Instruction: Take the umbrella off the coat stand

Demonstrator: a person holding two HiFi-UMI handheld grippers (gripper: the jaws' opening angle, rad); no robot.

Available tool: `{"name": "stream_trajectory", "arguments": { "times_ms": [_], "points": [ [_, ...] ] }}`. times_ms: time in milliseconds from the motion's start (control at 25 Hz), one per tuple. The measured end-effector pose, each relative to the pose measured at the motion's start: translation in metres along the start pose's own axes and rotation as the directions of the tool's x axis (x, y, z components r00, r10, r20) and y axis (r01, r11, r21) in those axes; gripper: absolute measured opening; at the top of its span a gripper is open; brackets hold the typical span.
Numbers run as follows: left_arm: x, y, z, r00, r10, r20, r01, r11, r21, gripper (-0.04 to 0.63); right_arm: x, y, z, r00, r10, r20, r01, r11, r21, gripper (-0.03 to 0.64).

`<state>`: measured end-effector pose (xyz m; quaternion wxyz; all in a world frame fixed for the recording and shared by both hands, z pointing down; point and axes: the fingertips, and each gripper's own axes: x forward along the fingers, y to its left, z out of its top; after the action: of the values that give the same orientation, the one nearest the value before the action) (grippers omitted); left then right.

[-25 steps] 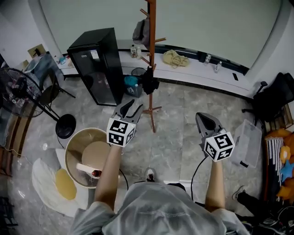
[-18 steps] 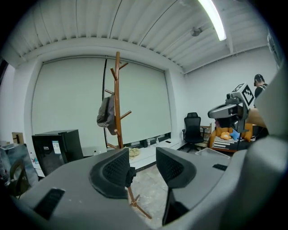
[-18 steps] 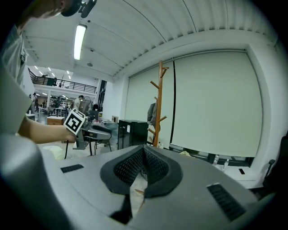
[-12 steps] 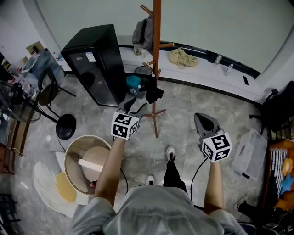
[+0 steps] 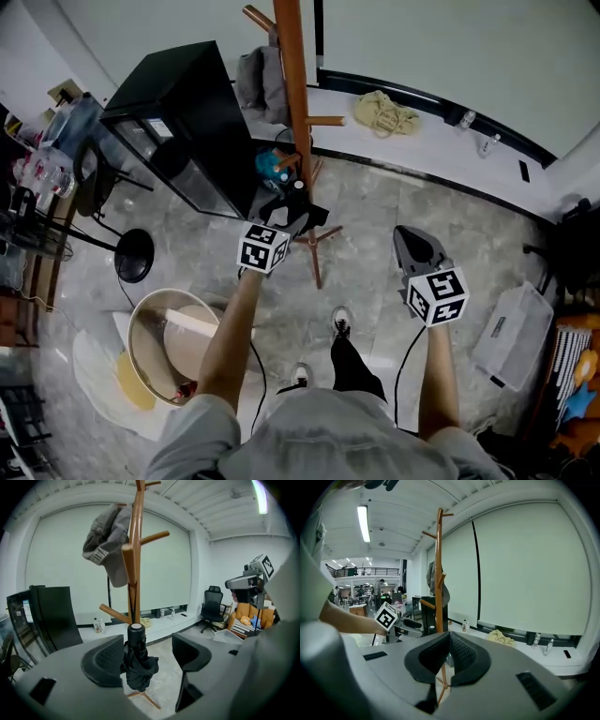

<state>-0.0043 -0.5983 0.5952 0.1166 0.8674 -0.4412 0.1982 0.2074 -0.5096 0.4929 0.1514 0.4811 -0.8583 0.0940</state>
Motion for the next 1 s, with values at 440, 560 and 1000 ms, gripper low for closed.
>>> {"name": "stream_trajectory", "arguments": {
  "times_ms": [440,560,1000],
  "points": [
    [0.101,0.037,-0.054,0.986,0.113,-0.123,-0.119,0.992,-0.039,0.368,0.059,-0.04,-0.025,0.991,0.12,-0.052,-0.123,0.992,-0.043,0.014],
    [0.105,0.039,-0.053,0.987,0.125,-0.098,-0.129,0.991,-0.04,0.284,0.064,-0.043,-0.026,0.989,0.137,-0.051,-0.139,0.989,-0.042,0.015],
    [0.045,0.025,-0.001,0.994,0.109,-0.033,-0.11,0.993,-0.044,0.236,0.056,-0.019,0.005,0.986,0.168,-0.01,-0.169,0.986,-0.016,0.015]
  ]
}}
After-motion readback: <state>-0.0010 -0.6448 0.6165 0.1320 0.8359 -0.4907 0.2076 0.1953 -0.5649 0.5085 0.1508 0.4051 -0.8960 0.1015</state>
